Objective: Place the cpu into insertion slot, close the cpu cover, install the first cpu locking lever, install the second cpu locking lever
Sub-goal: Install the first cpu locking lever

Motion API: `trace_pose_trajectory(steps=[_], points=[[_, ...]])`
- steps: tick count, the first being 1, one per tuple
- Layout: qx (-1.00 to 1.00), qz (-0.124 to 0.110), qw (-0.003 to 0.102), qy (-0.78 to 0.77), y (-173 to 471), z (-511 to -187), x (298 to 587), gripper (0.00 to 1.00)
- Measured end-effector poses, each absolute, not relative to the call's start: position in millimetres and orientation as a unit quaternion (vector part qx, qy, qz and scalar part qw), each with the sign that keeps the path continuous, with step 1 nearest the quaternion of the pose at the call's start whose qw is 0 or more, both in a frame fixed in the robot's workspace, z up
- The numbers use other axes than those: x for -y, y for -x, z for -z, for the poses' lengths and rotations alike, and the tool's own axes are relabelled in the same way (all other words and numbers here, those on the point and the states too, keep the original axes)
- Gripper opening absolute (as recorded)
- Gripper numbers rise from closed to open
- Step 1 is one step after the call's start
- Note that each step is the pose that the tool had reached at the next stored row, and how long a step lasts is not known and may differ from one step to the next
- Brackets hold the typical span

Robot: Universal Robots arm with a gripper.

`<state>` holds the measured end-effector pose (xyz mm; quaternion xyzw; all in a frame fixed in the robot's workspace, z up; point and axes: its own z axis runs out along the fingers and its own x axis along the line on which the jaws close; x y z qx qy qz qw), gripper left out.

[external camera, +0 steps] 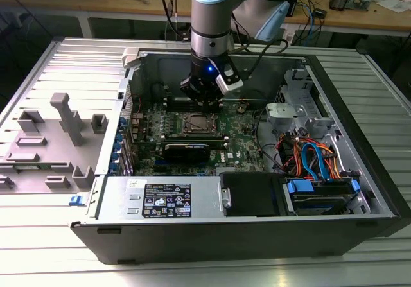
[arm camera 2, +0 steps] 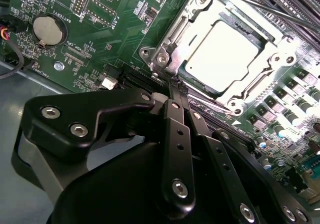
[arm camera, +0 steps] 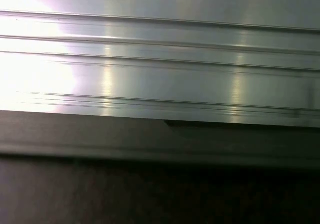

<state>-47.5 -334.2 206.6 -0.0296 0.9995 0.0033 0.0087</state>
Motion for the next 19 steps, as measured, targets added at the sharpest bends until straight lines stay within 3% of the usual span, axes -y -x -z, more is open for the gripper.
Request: trace_pose_trajectory(steps=[19], points=[[-1.000, -0.003, 0.009, 0.030, 45.2, -208.0, 334.3, 0.11]])
